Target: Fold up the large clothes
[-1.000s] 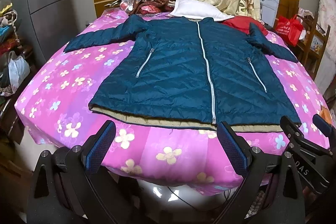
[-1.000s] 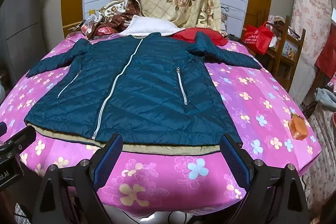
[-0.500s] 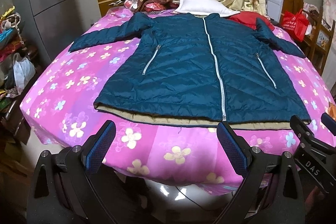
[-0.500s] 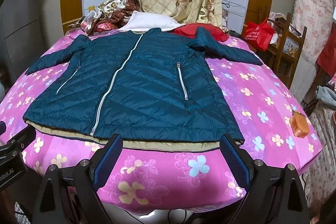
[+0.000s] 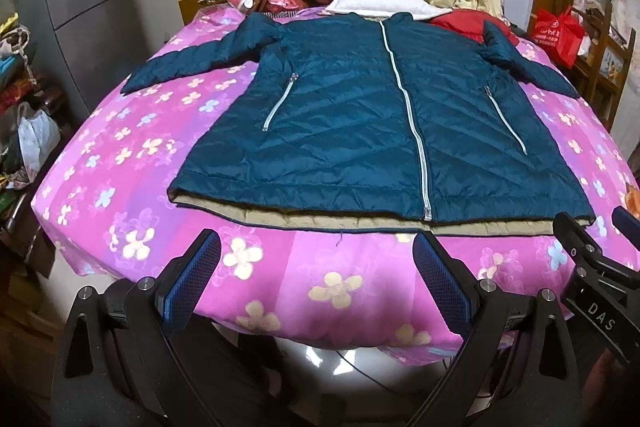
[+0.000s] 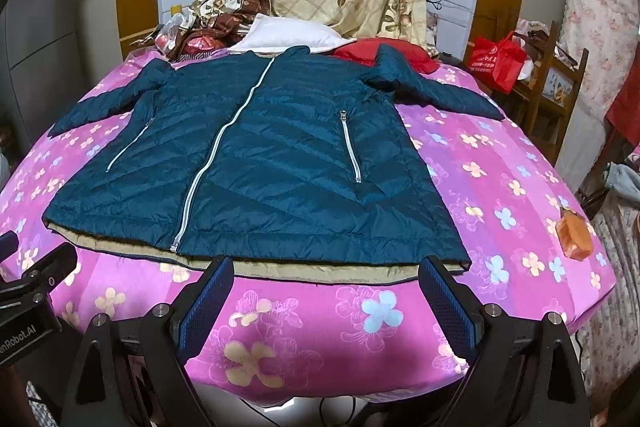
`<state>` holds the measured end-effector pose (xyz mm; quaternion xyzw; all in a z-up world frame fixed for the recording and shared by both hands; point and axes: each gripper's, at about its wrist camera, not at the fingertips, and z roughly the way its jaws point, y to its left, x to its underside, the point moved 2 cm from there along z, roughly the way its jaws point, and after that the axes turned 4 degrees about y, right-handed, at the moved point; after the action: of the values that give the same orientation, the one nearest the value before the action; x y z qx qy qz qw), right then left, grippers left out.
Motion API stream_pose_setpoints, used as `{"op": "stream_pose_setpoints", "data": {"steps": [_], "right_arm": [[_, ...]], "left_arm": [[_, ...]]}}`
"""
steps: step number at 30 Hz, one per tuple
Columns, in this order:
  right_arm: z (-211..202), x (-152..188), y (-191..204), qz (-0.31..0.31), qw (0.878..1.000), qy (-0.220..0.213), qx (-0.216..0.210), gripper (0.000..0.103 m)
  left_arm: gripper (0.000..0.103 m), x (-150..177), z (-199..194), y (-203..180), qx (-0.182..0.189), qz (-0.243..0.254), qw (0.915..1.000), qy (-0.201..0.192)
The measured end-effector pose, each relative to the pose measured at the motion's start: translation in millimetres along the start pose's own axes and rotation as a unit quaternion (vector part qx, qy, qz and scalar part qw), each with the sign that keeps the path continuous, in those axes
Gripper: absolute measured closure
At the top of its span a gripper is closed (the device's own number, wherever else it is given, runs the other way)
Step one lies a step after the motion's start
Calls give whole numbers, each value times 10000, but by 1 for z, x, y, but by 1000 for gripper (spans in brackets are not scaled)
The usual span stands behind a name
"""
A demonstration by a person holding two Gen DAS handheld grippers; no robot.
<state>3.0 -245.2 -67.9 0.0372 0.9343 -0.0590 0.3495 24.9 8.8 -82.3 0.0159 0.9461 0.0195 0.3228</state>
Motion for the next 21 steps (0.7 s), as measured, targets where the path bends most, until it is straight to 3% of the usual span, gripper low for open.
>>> {"op": "stream_pose_setpoints", "data": {"steps": [8,12,16,21], "right_arm": [[7,1,-1,6,10000,98,-9,11],[7,-3,-13,117,9999,69,11,11],[11,-16,-47,514,9986,60,90,11],[34,-20,-112,1334,9901,427,103,16]], "left_arm": [[6,0,13,4,192,-7,9994,275],[6,-16,13,26,201,-13,9998,78],[6,-44,13,64,25,116,9998,-188],[6,-67,40,119,65,-170,9998,0]]}}
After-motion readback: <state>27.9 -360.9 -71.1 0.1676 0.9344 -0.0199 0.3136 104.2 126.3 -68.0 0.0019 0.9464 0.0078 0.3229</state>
